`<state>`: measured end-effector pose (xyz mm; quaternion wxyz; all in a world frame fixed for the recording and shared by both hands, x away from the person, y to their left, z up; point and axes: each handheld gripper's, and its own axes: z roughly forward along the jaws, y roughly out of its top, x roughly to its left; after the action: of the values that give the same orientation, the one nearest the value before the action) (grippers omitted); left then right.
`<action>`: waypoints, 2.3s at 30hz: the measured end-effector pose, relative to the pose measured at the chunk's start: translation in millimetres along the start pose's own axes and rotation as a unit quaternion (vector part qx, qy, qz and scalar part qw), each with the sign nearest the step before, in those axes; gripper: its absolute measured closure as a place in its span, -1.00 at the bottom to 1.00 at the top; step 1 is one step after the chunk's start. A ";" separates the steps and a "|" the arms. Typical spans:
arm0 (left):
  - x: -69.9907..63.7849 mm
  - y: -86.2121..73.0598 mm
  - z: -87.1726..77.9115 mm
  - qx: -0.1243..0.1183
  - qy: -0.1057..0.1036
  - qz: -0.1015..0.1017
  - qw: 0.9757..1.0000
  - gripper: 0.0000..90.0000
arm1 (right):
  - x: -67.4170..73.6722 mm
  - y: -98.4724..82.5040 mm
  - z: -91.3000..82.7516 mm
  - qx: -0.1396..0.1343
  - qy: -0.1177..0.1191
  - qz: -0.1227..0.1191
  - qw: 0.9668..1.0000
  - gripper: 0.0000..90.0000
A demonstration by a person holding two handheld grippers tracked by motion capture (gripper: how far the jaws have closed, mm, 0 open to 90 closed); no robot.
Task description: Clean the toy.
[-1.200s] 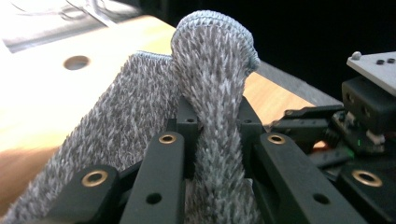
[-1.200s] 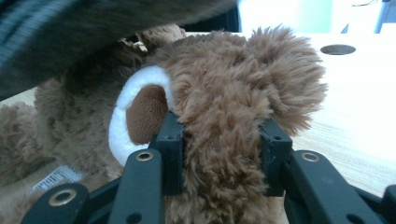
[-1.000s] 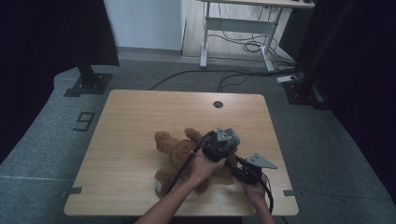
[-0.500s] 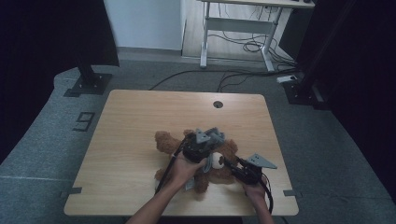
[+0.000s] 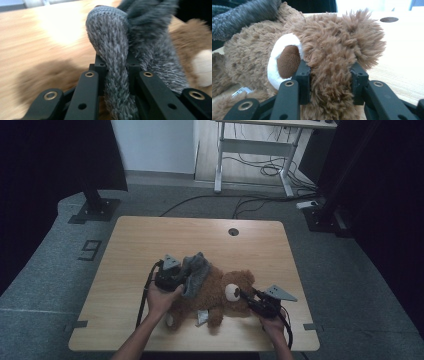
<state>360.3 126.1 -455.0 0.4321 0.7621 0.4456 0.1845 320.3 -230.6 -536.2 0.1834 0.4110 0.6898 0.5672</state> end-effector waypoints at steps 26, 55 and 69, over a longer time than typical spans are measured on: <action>-170.3 43.6 101.9 0.056 -0.082 0.157 0.983 0.72 | -1.1 -0.7 -0.6 0.002 0.002 0.005 1.000 0.35; -28.6 12.3 21.1 0.005 -0.022 0.020 1.000 0.73 | -0.5 -0.8 0.7 0.008 0.001 0.013 1.000 0.35; 45.9 -34.6 8.9 0.053 0.039 -0.034 0.997 0.73 | 0.5 -0.7 1.9 0.007 -0.001 0.018 1.000 0.34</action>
<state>372.8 168.2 -493.2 0.3796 0.7604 0.4968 0.1759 321.1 -229.0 -537.2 0.1713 0.4249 0.6862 0.5651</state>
